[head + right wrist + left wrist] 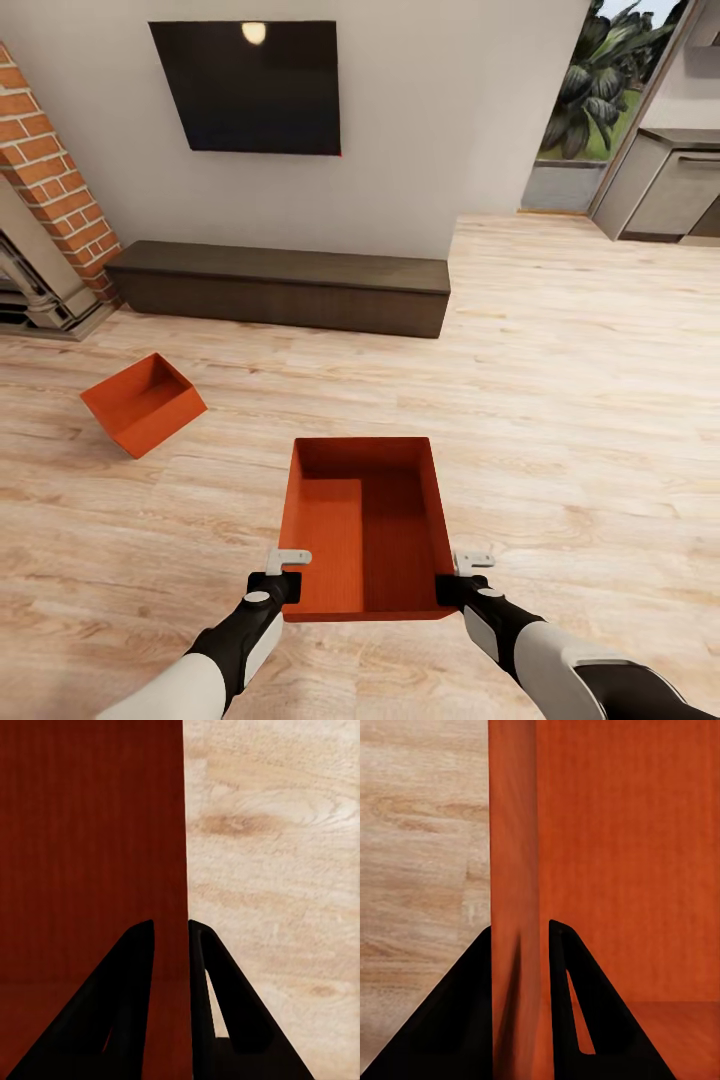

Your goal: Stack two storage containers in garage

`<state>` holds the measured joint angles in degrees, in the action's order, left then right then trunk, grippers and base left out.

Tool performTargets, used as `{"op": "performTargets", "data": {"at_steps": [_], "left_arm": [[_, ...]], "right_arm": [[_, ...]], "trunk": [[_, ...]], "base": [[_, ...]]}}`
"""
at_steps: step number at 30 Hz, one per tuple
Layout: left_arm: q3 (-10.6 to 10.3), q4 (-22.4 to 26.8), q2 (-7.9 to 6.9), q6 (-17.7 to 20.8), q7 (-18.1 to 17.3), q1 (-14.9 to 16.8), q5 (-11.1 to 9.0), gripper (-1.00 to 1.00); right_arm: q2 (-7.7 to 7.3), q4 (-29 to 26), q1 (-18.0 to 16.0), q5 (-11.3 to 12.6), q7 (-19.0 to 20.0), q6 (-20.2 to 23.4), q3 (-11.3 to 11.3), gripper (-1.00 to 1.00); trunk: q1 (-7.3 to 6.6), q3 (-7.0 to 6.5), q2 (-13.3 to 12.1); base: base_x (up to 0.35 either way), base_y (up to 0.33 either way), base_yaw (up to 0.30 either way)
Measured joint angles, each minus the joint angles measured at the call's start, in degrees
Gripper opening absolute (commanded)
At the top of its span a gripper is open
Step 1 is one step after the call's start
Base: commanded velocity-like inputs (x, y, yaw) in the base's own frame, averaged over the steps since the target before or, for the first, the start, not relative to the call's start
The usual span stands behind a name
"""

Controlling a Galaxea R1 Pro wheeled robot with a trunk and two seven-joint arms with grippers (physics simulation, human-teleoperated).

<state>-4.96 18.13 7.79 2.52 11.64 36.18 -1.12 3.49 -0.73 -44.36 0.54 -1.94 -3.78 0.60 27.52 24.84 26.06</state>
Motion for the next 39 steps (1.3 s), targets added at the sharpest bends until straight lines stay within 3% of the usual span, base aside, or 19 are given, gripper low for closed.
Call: {"op": "performTargets", "data": {"at_steps": [8,21,39], "left_arm": [[0.0,0.0,0.01,0.0,0.0,0.0,0.1,-1.00],[0.1,0.0,0.01,0.0,0.0,0.0,0.1,-1.00],[-0.3,0.0,-0.04,0.0,0.1,0.0,-0.4,-1.00]], "right_arm": [[0.00,0.0,0.0,0.0,0.0,-0.1,0.0,-1.00],[-0.01,0.0,0.0,-0.1,0.0,0.0,0.1,-1.00],[-0.01,0.0,0.0,0.1,0.0,0.0,-0.1,-1.00]], "trunk": [[-1.76,-1.44,-3.2],[-1.77,-1.48,-3.2],[-1.77,-3.03,-3.2]], "base": [[0.000,0.000,0.000],[0.000,0.000,0.000],[0.000,0.000,0.000]]}}
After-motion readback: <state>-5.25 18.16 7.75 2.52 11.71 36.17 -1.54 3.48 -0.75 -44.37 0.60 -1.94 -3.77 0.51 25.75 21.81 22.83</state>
